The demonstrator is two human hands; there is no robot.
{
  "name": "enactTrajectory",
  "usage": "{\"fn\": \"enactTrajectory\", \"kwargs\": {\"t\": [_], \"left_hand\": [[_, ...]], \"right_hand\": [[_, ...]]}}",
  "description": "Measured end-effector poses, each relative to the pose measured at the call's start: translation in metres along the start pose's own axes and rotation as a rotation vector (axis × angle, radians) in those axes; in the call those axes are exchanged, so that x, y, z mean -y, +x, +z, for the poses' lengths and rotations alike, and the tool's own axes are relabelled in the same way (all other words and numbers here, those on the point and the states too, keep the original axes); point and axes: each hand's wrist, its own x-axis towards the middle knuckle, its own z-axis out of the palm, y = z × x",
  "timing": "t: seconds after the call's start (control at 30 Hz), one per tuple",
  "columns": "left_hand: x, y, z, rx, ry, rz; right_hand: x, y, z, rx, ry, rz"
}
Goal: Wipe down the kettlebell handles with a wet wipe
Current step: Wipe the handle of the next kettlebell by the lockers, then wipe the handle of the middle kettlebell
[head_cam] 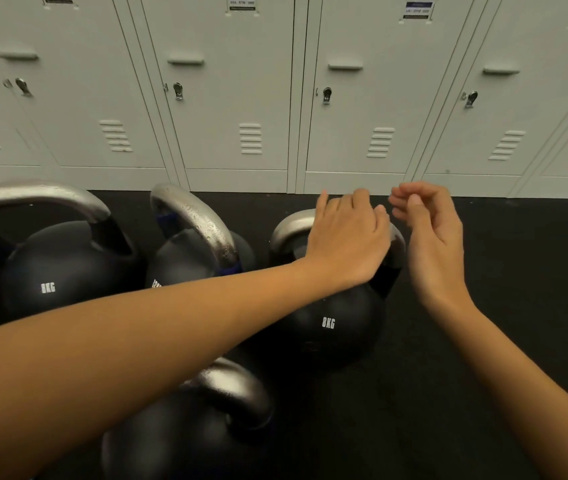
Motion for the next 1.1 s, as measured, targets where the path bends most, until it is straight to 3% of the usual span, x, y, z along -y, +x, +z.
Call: {"fn": "enactTrajectory", "kwargs": {"t": [0.13, 0.23, 0.3, 0.33, 0.43, 0.53, 0.7, 0.8, 0.93, 1.1], "left_hand": [[0.002, -0.003, -0.022, 0.021, -0.451, -0.108], [0.020, -0.009, -0.040, -0.039, -0.532, -0.129], [0.032, -0.015, -0.049, -0.072, -0.527, -0.130], [0.038, -0.019, -0.055, -0.087, -0.499, -0.127], [0.059, -0.029, -0.073, -0.094, -0.370, -0.099], [0.081, -0.044, -0.091, -0.061, -0.222, -0.005], [0.105, -0.070, -0.108, 0.140, -0.019, 0.206], [0.114, -0.075, -0.116, 0.189, 0.037, 0.254], [0.120, -0.077, -0.130, 0.178, 0.070, 0.268], [0.130, -0.078, -0.142, 0.180, 0.063, 0.269]], "right_hand": [[0.000, -0.005, 0.014, 0.198, -0.099, -0.074], [-0.008, -0.006, 0.029, 0.359, -0.448, -0.289], [-0.015, -0.004, 0.033, 0.371, -0.762, -0.502], [-0.017, 0.000, 0.032, 0.358, -0.816, -0.506], [-0.016, 0.002, 0.021, 0.271, -0.712, -0.301], [-0.016, -0.004, 0.008, 0.162, -0.330, 0.115], [-0.045, -0.020, -0.001, 0.055, 0.040, 0.693], [-0.054, -0.035, -0.001, 0.026, 0.133, 0.807], [-0.047, -0.036, 0.002, -0.008, 0.099, 0.654], [-0.013, -0.017, 0.011, 0.084, -0.118, 0.278]]}}
